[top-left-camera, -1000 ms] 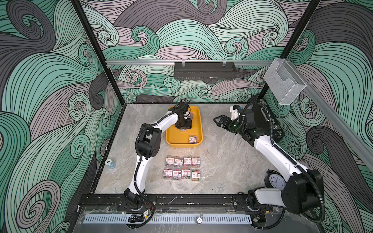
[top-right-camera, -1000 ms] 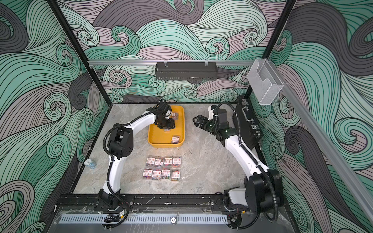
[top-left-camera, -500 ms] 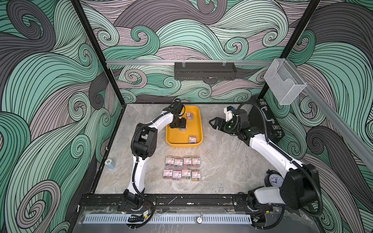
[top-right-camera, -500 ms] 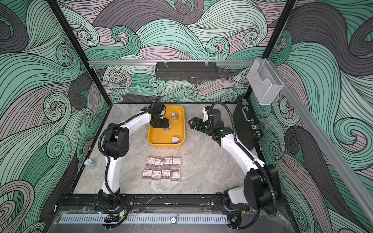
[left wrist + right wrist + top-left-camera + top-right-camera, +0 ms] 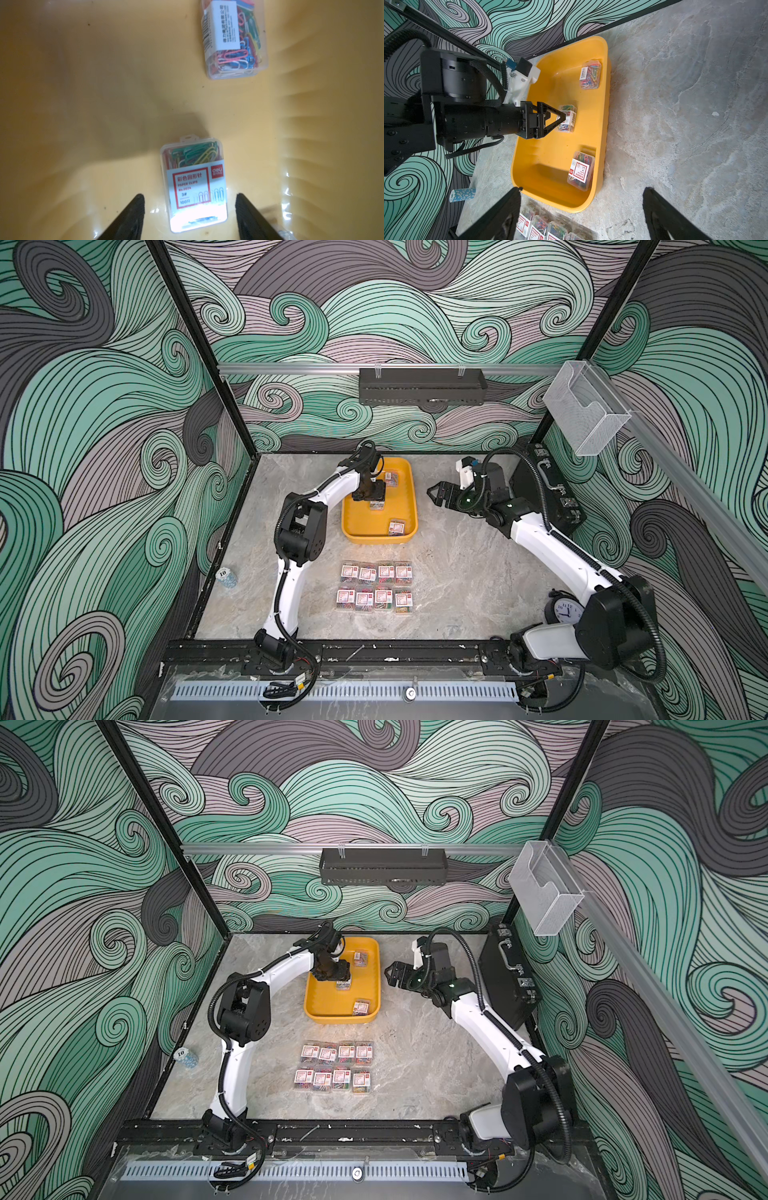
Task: Take the paper clips out of the storage box
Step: Pick up the boxed paper clips from the storage box.
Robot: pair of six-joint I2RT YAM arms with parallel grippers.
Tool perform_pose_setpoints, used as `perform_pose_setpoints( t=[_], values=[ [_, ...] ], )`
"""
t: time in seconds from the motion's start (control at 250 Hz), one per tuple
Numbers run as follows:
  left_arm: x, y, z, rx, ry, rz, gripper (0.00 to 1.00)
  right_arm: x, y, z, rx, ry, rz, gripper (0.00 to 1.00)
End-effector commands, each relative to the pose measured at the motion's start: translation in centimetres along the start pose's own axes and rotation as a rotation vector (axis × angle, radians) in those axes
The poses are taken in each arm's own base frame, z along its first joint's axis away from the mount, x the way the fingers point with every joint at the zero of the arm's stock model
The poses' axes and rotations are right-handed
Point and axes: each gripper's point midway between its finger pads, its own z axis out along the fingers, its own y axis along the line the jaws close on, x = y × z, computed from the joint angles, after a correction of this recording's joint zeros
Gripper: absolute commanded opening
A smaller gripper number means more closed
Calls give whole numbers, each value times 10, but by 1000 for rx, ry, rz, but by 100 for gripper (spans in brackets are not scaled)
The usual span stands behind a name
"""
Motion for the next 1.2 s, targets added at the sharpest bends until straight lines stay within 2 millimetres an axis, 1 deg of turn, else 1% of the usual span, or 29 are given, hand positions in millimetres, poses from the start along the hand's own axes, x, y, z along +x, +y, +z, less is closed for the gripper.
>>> perform_pose_setpoints(
  t=[0.0, 0.164, 0.316, 0.527, 0.579, 0.599, 0.683, 0.699, 0.711, 0.743, 0.783, 0.891, 0.971, 1.015, 1.103, 1.199],
  values=[
    [10, -6, 7, 0, 46, 7, 67, 0, 1, 3, 27, 11, -32, 91],
    [15, -19, 13, 37, 58, 9, 65, 5, 4, 13, 33, 37, -53, 89],
    [15, -30, 16, 70, 54, 7, 62, 7, 9, 24, 39, 62, -77, 87],
    [16, -31, 16, 76, 55, 1, 58, 13, 13, 40, 54, 100, -114, 86],
    [13, -29, 12, 63, 42, -1, 59, 14, 13, 44, 58, 111, -129, 86],
    [13, -28, 10, 57, 39, 0, 59, 11, 15, 45, 55, 105, -139, 86],
    [8, -27, -9, 46, -3, 4, 61, 11, 17, 53, 61, 118, -177, 86],
    [6, -26, -15, 43, -17, 4, 61, 11, 18, 54, 60, 119, -185, 86],
    [5, -26, -20, 42, -26, 4, 61, 15, 16, 55, 68, 139, -187, 86],
    [2, -25, -31, 37, -49, 6, 61, 14, 18, 57, 71, 143, -201, 87],
    [-1, -23, -47, 30, -81, 4, 61, 14, 20, 61, 71, 151, -223, 86],
    [-3, -14, -87, -6, -165, -12, 62, 12, 24, 70, 79, 161, -270, 86],
    [3, -4, -110, -38, -207, -21, 63, 11, 27, 78, 91, 171, -303, 86],
    [8, 1, -119, -52, -216, -24, 63, 11, 28, 83, 98, 178, -320, 86],
    [22, 12, -133, -78, -225, -37, 63, 11, 31, 95, 103, 189, -353, 86],
    [41, 25, -147, -114, -235, -59, 63, 11, 37, 110, 105, 197, -395, 86]
  ],
)
